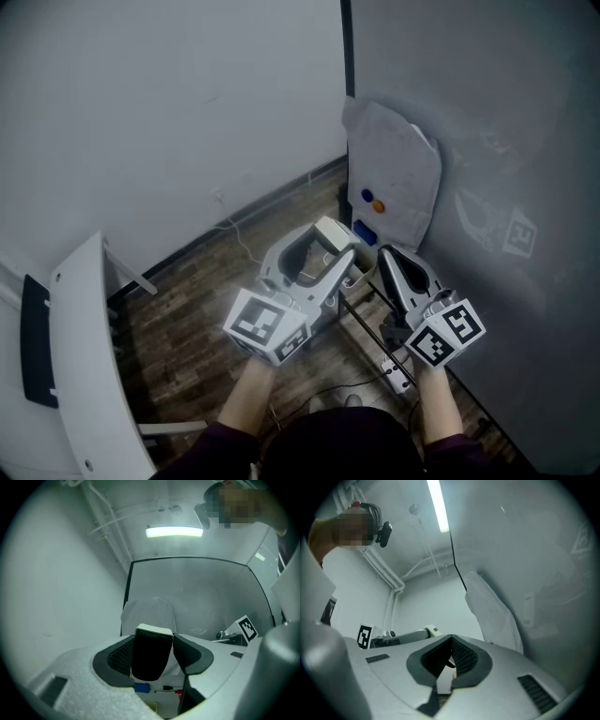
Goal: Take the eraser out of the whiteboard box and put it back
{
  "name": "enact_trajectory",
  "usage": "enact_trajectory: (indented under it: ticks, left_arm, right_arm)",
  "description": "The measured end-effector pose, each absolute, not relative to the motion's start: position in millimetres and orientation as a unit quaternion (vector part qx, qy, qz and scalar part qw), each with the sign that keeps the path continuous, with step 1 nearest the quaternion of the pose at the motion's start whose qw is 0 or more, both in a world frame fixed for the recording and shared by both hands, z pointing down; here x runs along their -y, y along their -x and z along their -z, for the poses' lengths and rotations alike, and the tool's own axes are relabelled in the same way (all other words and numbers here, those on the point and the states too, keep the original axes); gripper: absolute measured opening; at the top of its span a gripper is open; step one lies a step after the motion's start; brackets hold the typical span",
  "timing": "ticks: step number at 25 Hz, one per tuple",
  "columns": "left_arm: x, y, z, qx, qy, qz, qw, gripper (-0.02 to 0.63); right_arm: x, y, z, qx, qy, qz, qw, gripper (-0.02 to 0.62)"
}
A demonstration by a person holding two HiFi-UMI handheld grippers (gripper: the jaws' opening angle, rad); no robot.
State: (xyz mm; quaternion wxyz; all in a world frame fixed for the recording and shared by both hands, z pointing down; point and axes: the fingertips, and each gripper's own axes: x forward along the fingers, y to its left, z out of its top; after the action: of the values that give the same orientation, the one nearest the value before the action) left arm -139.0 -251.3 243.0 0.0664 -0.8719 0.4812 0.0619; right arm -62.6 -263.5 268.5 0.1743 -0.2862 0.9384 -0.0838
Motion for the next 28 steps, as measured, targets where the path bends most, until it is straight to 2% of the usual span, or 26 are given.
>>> enact_trajectory:
  ticks: [28]
  left_arm:
    - [269, 155, -304, -0.471, 0.882, -0.026, 0.003, 0.247]
  right_arm:
    - [270, 73, -311, -0.928, 0.315, 0.127, 0.155, 0.003]
